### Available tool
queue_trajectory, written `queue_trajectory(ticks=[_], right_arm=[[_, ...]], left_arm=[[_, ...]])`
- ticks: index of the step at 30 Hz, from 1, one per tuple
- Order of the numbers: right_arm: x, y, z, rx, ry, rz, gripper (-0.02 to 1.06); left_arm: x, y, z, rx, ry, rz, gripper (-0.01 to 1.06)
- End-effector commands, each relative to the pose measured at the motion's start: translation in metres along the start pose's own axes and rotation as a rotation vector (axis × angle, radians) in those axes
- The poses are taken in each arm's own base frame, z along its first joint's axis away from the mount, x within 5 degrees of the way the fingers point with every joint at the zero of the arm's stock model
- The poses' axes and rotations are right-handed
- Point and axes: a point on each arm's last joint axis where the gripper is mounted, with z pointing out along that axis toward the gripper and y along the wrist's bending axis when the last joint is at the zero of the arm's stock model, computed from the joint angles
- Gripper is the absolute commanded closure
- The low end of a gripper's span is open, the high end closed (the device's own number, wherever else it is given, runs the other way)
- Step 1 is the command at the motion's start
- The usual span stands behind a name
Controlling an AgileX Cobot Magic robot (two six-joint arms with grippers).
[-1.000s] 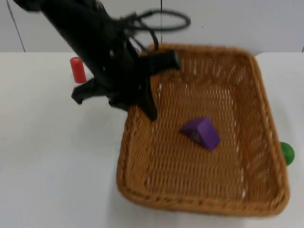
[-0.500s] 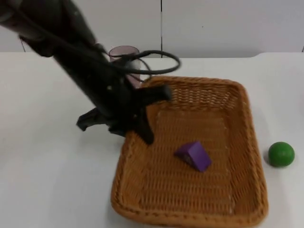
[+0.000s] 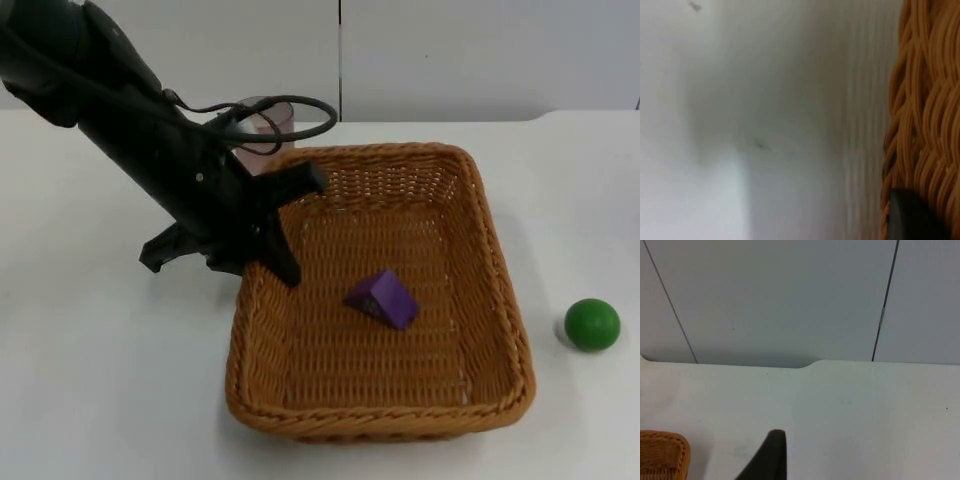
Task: Pick up the basket with the left hand and place the triangular block into the basket with the right hand.
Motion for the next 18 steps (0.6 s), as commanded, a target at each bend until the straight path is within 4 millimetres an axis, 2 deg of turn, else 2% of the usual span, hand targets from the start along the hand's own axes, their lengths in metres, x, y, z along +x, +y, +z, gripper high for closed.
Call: queue_trajectory(ticks=[1,4,18], right_arm=[[-0.002,-0.001,-0.003,0.006,-0.005,-0.014,0.00],[-0.002,-0.001,-0.003,0.006,-0.005,-0.018,0.00],[-0.003,-0.002,-0.003,0.012,-0.020,-0.035,0.00]], left_arm=[[-0.002,-0.001,0.001,0.016,-0.004,-0.029,1.05],[-0.001,0.005,0.010,0.006,0.019,-0.062,1.05],[-0.003,0.010,0.016,-0.010,-0.007,-0.019,1.05]])
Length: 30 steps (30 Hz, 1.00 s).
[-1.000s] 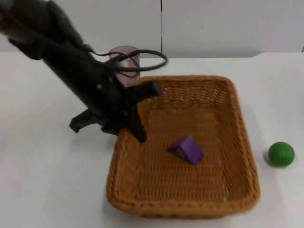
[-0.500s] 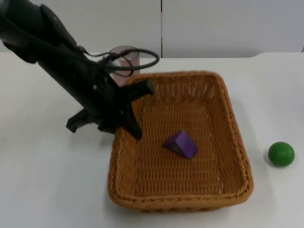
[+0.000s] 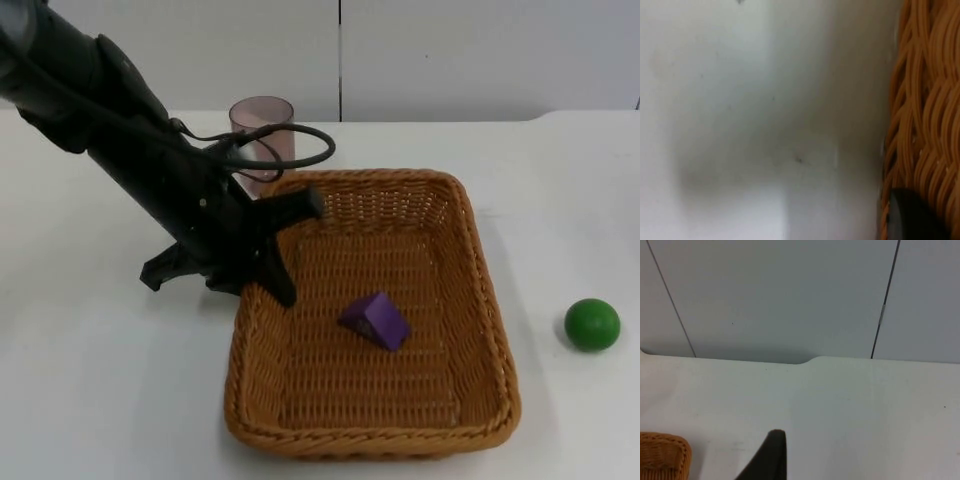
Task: Pick up the basket with the left hand and place the triangular block into the basket with the right hand.
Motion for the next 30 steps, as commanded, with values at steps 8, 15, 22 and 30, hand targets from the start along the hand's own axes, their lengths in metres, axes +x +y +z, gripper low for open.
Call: queue_trajectory(ticks=[8,15,22,30], right_arm=[[-0.0047,-0.0020,-0.0032,0.015,-0.036,-0.020,0.00],[-0.0047,-0.0020,-0.0032,0.015,-0.036,-0.020,0.00],[-0.0046,-0.0019,-0.0032,0.015,-0.035,-0.024,0.00],[-0.0047,-0.0018,-0.0032,0.014,-0.035,-0.022,0.00]], left_arm=[[-0.0010,-0.0030,-0.0017,0.024,0.005,-0.009,1.05],[0.0005,-0.0031,-0.0013,0.028,0.021,-0.009,1.05],[0.0006,-0.0031,-0.0013,0.027,0.023,-0.008,1.05],[0.0009,-0.0037,-0.0010,0.028,0.024,-0.007,0.88]])
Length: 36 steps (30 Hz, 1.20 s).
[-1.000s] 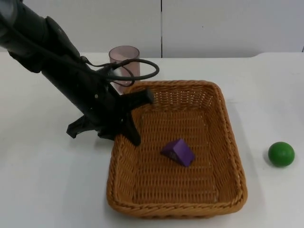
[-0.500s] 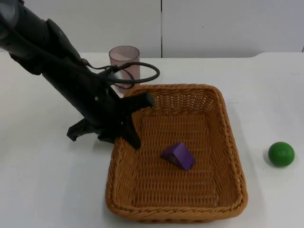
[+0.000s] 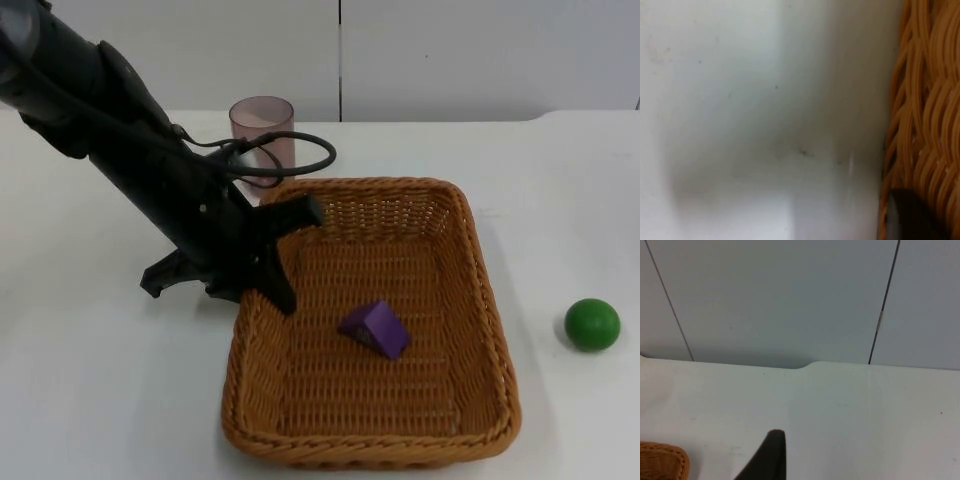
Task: Pick up the basket with the left hand and place the triangular block into the basket with the right hand.
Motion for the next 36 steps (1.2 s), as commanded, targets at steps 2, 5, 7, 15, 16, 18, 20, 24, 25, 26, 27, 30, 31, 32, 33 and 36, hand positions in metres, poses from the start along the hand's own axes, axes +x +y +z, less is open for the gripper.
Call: queue_trajectory(ticks=[2,5,7,15,16,18,20,24,25,26,27,30,31,32,33,36], right_arm=[[-0.003,-0.002,-0.003,0.010,-0.020,-0.010,0.00],[-0.003,-0.001,-0.003,0.009,-0.018,-0.010,0.00],[-0.003,-0.001,-0.003,0.009,-0.016,-0.010,0.00],[-0.003,-0.001,-0.003,0.008,-0.014,-0.010,0.00],[-0.003,-0.001,-0.003,0.008,-0.012,-0.010,0.00],[-0.002,-0.001,-0.003,0.007,-0.010,-0.010,0.00],[-0.002,-0.001,-0.003,0.004,-0.001,-0.009,0.00],[-0.001,-0.001,-0.003,0.002,0.004,-0.008,0.00],[-0.001,-0.001,-0.003,0.002,0.004,-0.008,0.00],[-0.001,-0.001,-0.003,0.001,0.008,-0.008,0.00],[-0.001,-0.001,-0.003,0.000,0.011,-0.008,0.00],[0.000,0.000,-0.003,-0.003,0.021,-0.008,0.00],[0.001,0.000,-0.003,-0.005,0.026,-0.006,0.00],[0.001,0.000,-0.003,-0.007,0.029,-0.005,0.00],[0.001,0.000,-0.003,-0.007,0.030,-0.005,0.00],[0.001,0.000,-0.003,-0.007,0.031,-0.005,0.00]], left_arm=[[-0.001,-0.005,-0.004,0.026,-0.001,-0.004,0.68],[0.001,-0.006,-0.004,0.032,0.018,-0.003,0.39],[0.002,-0.007,-0.006,0.036,0.029,0.000,0.12],[0.000,-0.015,-0.036,-0.053,-0.034,0.070,0.00],[0.000,-0.017,-0.054,-0.119,-0.078,0.104,0.00],[-0.001,-0.018,-0.060,-0.142,-0.096,0.114,0.00],[0.001,-0.027,-0.094,-0.212,-0.187,0.155,0.00],[0.008,-0.046,-0.138,-0.210,-0.311,0.213,0.00],[0.011,-0.053,-0.154,-0.201,-0.367,0.236,0.00],[0.015,-0.060,-0.169,-0.192,-0.435,0.252,0.00],[0.019,-0.063,-0.182,-0.192,-0.498,0.253,0.00],[0.028,-0.068,-0.209,-0.201,-0.647,0.244,0.00],[0.033,-0.068,-0.219,-0.218,-0.696,0.236,0.00],[0.035,-0.067,-0.228,-0.257,-0.731,0.244,0.00],[0.038,-0.066,-0.236,-0.295,-0.754,0.265,0.00],[0.042,-0.066,-0.245,-0.337,-0.772,0.301,0.00]])
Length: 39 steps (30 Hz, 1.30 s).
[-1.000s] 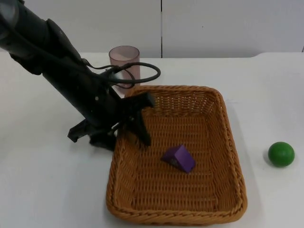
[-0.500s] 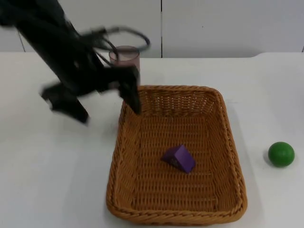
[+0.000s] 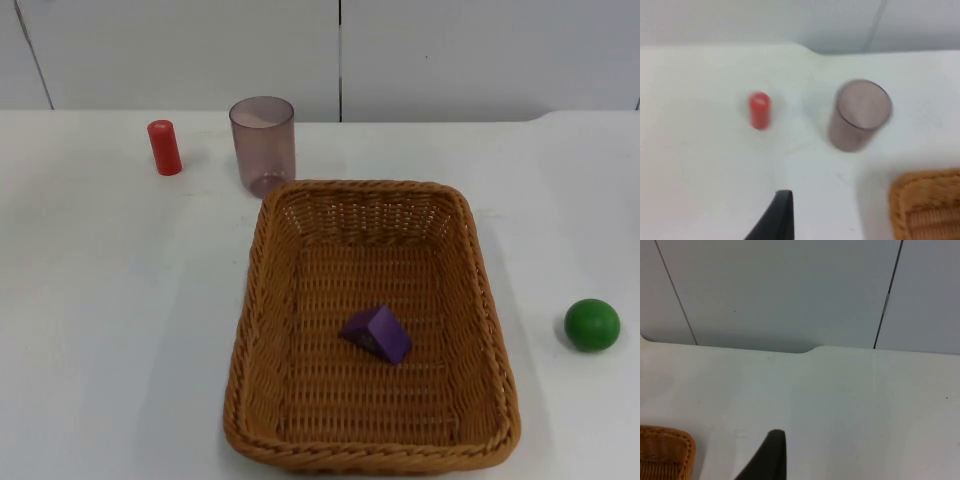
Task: Pick up the basket with the left hand and place the triangular block into the basket with the right hand.
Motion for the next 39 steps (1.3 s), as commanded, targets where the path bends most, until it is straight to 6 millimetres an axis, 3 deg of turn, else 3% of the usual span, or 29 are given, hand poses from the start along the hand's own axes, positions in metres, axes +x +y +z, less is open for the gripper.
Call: queue_trajectory(ticks=[1,13,17,22,29,32,33,38,39], right_arm=[[-0.003,-0.001,-0.003,0.005,-0.014,-0.005,0.00],[-0.016,-0.005,-0.005,0.044,-0.157,-0.006,0.00],[-0.025,-0.007,-0.007,0.067,-0.255,0.030,0.00],[-0.022,-0.007,-0.007,0.068,-0.207,0.002,0.00],[-0.020,-0.005,-0.017,0.063,-0.205,-0.001,0.00],[-0.021,-0.002,-0.046,0.071,-0.267,-0.017,0.00],[-0.021,-0.002,-0.046,0.071,-0.267,-0.017,0.00],[-0.016,0.006,-0.105,0.088,-0.389,-0.052,0.00],[-0.016,0.006,-0.105,0.088,-0.389,-0.052,0.00]], left_arm=[[-0.001,0.002,-0.008,-0.024,-0.018,0.022,0.00],[-0.012,0.005,-0.027,-0.057,-0.135,0.121,0.00],[-0.024,0.000,-0.043,-0.010,-0.253,0.094,0.00],[-0.032,0.002,-0.064,-0.032,-0.266,0.190,0.00],[-0.034,0.025,-0.117,-0.011,-0.329,0.074,0.00],[-0.023,0.038,-0.157,-0.116,-0.332,0.103,0.00],[-0.023,0.038,-0.157,-0.116,-0.332,0.103,0.00],[-0.007,0.040,-0.233,-0.173,-0.517,0.139,0.00],[-0.007,0.040,-0.233,-0.173,-0.517,0.139,0.00]])
